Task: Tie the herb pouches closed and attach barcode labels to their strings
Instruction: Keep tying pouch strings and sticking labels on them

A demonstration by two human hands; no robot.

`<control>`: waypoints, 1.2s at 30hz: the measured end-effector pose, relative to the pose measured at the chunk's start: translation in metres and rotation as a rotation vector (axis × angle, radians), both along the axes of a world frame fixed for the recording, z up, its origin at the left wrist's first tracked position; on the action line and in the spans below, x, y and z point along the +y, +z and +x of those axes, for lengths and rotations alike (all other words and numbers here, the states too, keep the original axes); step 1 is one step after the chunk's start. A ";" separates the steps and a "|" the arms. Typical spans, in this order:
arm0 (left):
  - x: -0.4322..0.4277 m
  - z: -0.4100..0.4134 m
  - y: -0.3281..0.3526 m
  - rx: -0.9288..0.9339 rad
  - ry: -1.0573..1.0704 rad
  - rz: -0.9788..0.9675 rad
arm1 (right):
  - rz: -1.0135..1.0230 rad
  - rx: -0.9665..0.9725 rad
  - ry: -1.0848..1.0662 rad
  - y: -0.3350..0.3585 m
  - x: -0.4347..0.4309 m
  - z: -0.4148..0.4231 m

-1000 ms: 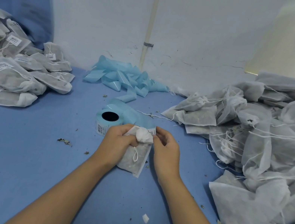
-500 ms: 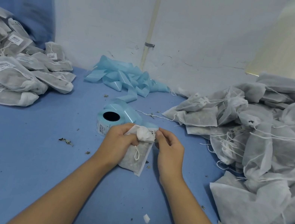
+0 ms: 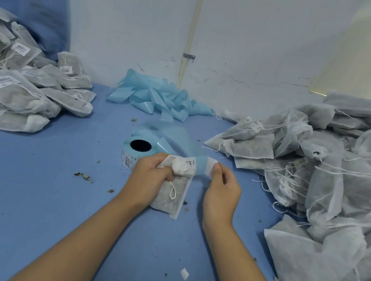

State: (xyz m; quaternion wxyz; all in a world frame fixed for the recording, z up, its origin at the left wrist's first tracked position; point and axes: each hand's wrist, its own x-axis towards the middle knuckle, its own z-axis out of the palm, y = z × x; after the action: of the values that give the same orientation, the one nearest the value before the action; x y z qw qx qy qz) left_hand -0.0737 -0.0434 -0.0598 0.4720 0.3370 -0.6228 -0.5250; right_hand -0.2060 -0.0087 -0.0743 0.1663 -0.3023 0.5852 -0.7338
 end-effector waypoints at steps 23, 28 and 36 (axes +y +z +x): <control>-0.008 -0.015 0.009 0.126 0.253 -0.018 | -0.043 0.385 0.093 0.011 0.016 0.027; -0.007 -0.016 0.010 0.156 0.259 0.020 | -0.056 0.548 0.114 0.010 0.017 0.030; -0.012 -0.011 0.017 0.227 0.331 0.050 | -0.072 0.852 0.156 0.006 0.016 0.033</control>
State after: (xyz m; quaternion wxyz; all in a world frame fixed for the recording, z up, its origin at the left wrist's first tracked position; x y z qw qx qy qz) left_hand -0.0843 -0.0549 -0.0431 0.6104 0.3853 -0.4885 -0.4902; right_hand -0.1730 0.0072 -0.0680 -0.0460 -0.6271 0.5511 -0.5486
